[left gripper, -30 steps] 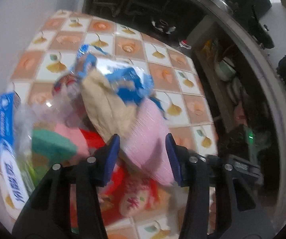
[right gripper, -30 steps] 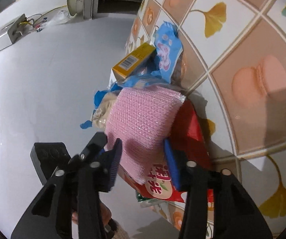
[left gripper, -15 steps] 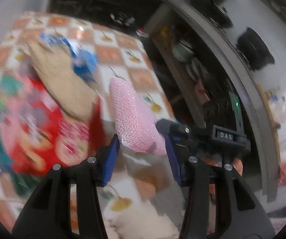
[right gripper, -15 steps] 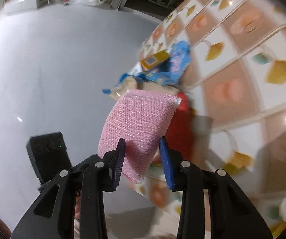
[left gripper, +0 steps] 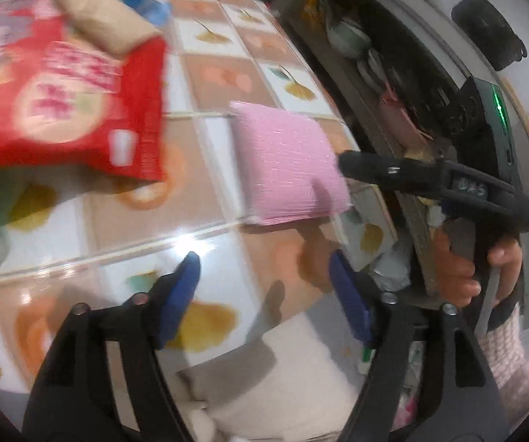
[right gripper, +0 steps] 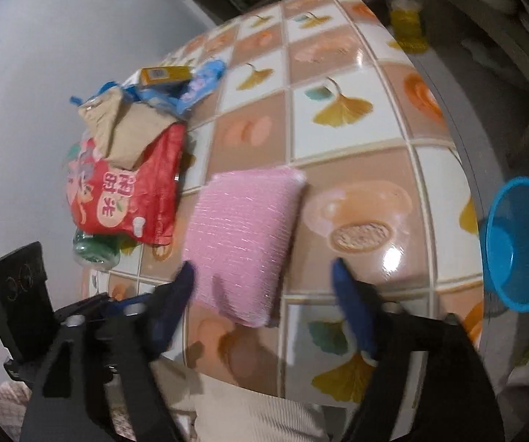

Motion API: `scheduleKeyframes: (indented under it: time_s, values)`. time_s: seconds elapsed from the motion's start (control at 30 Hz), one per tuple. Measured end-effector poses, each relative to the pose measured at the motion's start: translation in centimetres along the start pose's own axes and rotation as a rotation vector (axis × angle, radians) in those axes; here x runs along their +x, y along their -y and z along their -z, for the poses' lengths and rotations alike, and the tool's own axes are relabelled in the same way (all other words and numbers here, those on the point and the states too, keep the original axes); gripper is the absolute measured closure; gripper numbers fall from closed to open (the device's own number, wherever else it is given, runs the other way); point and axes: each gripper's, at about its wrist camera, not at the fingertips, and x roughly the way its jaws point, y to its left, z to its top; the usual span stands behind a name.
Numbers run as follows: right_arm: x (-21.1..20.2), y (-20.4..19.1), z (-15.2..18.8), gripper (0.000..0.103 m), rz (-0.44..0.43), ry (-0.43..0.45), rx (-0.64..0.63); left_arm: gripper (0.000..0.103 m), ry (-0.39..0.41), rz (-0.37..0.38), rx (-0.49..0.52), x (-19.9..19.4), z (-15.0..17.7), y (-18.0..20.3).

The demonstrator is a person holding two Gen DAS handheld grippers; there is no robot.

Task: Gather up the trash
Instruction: 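Lift the sponge with the right gripper while the left gripper reaches toward the brown paper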

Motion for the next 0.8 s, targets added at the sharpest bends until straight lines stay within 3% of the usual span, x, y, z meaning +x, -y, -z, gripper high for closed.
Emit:
scheduleKeyframes:
  time_s: [0.13,0.33,0.63,0.8]
  values:
    - [1.9,-3.0,-1.2,0.012,0.113,0.004,-0.097,0.025,0.068,-0.044,-0.037,-2.6,1.9,-2.1]
    - [5.3,-4.8,-2.5,0.012,0.193,-0.039,-0.048,0.018,0.171,-0.12,-0.062,-5.7,3.2,-3.4]
    - [8.6,-8.3,-1.4,0.011,0.438,0.001,-0.208,0.014,0.3,-0.213,-0.042,-9.6,2.7,-4.7]
    - [8.3,-8.0,-1.2,0.012,0.435,0.025,-0.202,0.014,0.376,-0.237,-0.018,-11.4,2.0,-5.1]
